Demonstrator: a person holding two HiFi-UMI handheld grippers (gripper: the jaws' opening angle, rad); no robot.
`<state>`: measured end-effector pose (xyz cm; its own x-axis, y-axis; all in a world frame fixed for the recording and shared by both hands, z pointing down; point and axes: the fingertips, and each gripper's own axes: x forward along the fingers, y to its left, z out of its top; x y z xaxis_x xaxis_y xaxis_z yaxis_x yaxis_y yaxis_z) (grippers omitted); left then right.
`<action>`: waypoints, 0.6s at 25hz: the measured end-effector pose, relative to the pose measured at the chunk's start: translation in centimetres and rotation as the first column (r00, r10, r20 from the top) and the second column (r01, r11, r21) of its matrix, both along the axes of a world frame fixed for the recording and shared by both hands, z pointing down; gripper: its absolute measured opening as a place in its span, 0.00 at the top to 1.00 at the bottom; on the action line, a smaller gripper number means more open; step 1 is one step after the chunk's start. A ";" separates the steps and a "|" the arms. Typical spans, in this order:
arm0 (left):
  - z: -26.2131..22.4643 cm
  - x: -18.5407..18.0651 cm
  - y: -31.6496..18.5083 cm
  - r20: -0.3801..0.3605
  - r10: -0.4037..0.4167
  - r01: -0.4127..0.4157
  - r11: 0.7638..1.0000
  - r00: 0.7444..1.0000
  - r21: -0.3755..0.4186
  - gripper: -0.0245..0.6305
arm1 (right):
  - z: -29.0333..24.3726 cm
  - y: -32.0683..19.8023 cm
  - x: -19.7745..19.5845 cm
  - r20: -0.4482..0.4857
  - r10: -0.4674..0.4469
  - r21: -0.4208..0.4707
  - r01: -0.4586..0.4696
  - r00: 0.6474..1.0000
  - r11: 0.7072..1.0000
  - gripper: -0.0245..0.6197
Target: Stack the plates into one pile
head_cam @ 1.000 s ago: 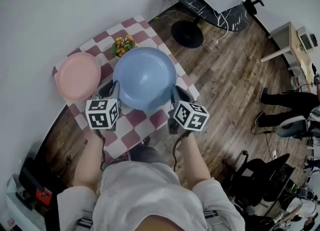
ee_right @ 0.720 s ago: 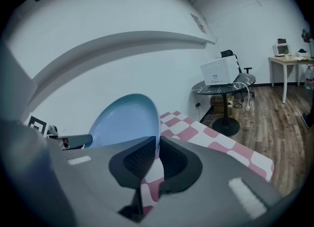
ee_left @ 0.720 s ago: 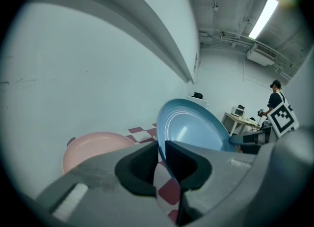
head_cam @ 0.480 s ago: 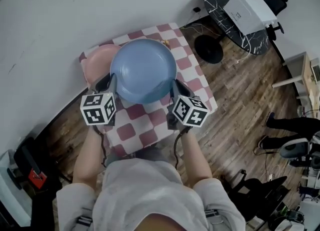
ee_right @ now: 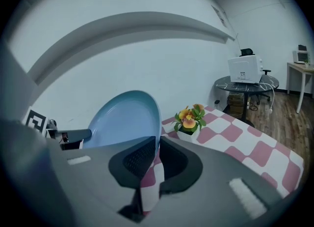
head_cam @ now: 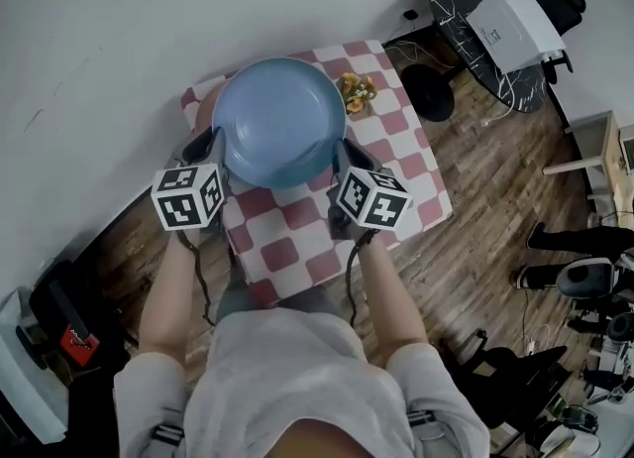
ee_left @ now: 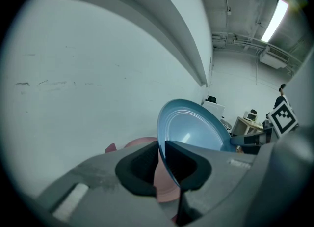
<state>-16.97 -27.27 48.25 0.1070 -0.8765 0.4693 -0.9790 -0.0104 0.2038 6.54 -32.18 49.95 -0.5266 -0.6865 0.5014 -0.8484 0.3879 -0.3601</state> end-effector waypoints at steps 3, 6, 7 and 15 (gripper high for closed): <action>1.2 -2.1 -0.3 -0.017 0.009 -0.009 1.000 1.000 -0.030 0.88 | 0.8 -0.1 -2.0 -0.007 0.002 -0.023 -0.002 1.000 1.000 0.91; 2.8 -3.9 -0.6 -0.035 0.021 -0.024 0.997 0.999 -0.073 0.88 | 1.9 -0.1 -3.8 -0.024 0.011 -0.052 -0.013 1.000 0.999 0.91; 3.4 -4.4 -0.8 -0.040 0.027 -0.031 0.996 0.999 -0.087 0.88 | 2.4 -0.2 -4.3 -0.030 0.016 -0.063 -0.018 0.999 0.998 0.91; 7.2 -6.9 -3.2 -0.064 0.089 -0.099 0.978 0.994 -0.182 0.88 | 5.9 -1.1 -6.7 -0.077 0.065 -0.147 -0.076 0.995 0.986 0.91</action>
<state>-23.89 -30.43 55.42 0.2151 -0.7604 0.6128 -0.9625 -0.0588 0.2648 -0.12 -33.29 55.87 -0.4385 -0.6348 0.6362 -0.8975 0.2728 -0.3464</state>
